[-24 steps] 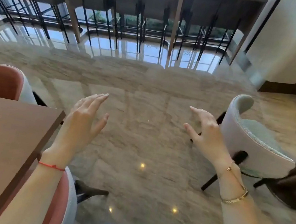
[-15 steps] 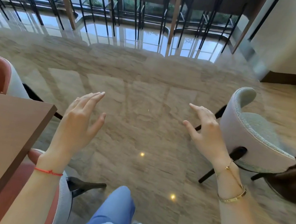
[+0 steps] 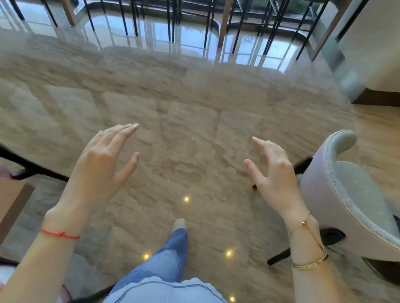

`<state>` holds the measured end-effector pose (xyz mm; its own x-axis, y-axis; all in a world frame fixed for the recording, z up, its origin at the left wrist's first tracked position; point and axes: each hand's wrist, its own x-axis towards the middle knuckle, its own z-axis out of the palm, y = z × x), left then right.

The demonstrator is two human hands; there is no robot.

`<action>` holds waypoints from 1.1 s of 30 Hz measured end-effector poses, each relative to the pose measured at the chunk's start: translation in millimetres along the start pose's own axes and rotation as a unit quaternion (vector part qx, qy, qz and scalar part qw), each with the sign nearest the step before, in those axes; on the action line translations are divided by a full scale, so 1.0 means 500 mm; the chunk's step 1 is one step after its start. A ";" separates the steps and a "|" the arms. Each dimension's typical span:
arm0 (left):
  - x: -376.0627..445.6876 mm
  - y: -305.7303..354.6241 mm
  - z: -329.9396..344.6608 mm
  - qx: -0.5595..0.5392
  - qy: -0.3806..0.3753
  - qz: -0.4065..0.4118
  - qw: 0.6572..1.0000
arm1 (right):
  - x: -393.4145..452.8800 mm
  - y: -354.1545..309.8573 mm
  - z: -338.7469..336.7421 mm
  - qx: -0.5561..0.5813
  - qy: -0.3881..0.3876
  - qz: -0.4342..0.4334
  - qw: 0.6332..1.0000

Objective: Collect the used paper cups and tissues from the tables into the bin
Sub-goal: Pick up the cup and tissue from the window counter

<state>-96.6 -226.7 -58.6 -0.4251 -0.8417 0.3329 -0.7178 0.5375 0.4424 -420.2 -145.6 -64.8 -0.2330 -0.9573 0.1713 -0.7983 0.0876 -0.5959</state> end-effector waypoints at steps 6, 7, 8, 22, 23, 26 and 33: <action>0.282 -0.066 0.039 -0.008 -0.009 0.032 0.999 | 0.270 0.020 -0.003 -0.008 0.033 0.003 0.999; 0.326 -0.073 0.046 -0.009 -0.010 0.037 0.999 | 0.308 0.028 -0.005 -0.010 0.040 0.006 0.999; 0.369 -0.079 0.054 -0.009 -0.013 0.038 0.999 | 0.344 0.038 -0.008 -0.013 0.045 0.011 0.999; 0.940 -0.130 0.304 -0.046 -0.052 0.040 0.997 | 0.849 0.279 -0.006 -0.019 0.053 0.080 0.995; 0.990 -0.127 0.324 -0.049 -0.050 0.035 0.997 | 0.899 0.300 -0.015 -0.017 0.051 0.081 0.995; 1.161 -0.112 0.375 -0.054 -0.039 0.028 0.997 | 1.071 0.360 -0.055 -0.017 0.048 0.064 0.997; 1.497 -0.115 0.472 -0.045 -0.023 0.023 0.998 | 1.445 0.471 -0.123 -0.035 0.049 0.023 0.998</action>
<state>-503.5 -899.9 -31.4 -0.4826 -0.8162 0.3177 -0.6453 0.5766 0.5011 -810.7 -799.8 -33.2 -0.3206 -0.9208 0.2222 -0.8215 0.1535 -0.5491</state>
